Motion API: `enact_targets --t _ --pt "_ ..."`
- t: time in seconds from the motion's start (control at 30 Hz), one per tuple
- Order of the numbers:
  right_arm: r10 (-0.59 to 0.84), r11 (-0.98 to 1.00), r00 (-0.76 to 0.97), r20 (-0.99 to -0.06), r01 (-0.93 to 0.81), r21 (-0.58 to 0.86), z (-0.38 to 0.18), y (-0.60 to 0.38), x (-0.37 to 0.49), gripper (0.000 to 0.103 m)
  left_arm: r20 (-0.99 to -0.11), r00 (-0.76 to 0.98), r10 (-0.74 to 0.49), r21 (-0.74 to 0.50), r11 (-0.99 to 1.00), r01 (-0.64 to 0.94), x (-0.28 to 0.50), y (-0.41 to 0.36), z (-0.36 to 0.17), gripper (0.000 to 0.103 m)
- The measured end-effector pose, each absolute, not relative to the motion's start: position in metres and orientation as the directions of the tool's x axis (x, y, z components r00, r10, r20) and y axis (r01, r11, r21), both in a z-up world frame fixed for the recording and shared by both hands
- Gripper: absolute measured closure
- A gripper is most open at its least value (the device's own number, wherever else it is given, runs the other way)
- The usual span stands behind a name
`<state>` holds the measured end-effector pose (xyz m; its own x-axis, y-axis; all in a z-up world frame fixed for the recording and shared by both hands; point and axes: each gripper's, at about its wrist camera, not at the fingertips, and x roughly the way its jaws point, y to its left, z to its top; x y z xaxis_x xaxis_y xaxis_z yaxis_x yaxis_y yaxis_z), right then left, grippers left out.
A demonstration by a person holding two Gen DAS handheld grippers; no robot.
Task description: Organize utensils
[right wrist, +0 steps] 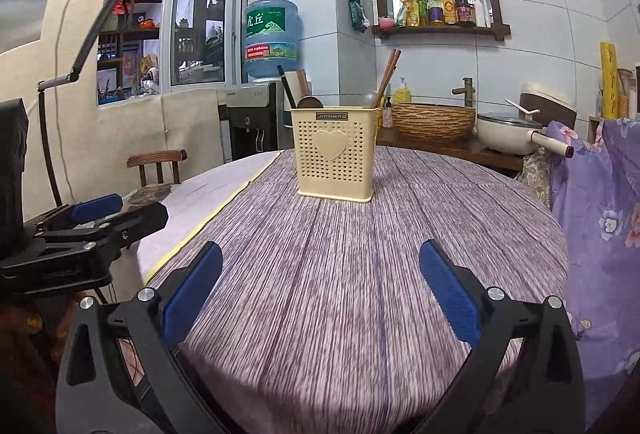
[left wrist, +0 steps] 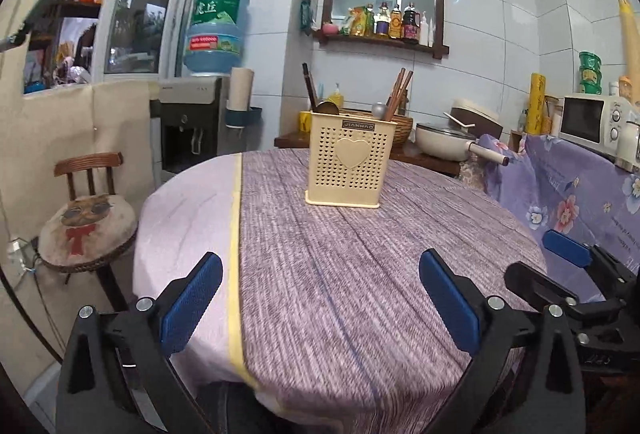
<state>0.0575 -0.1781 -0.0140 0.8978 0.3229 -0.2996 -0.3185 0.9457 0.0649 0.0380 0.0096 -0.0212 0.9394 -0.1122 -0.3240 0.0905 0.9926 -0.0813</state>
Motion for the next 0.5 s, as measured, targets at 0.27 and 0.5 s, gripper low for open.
enact_targets --t 0.27,0.5 --pt "0.313 0.950 0.903 -0.293 -0.299 0.093 -0.021 -0.179 0.021 0.006 -0.341 0.933 -0.118 -0.129 0.989 0.078 0.015 0.015 -0.033 0.005" --pt "0.319 0.948 0.906 -0.279 -0.309 0.083 -0.015 -0.175 0.015 0.006 -0.309 0.943 -0.126 -0.129 0.988 0.090 0.005 0.014 -0.030 0.005"
